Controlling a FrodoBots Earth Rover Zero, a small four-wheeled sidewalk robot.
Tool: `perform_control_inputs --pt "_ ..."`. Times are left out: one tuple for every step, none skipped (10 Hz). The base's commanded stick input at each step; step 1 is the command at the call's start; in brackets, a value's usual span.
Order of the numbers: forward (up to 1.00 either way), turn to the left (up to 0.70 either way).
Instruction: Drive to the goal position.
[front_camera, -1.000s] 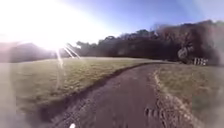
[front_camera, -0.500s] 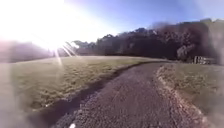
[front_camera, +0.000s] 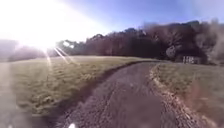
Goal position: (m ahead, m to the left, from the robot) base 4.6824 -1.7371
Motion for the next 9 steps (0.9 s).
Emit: perform_control_inputs --pt "0.85 -0.34" --pt "0.85 -0.34" --pt "0.85 -0.34" --pt "0.85 -0.34" --pt "0.85 -0.34" --pt "0.85 -0.34" --pt "0.85 -0.34" --pt "0.85 -0.34" --pt "0.85 -0.1"
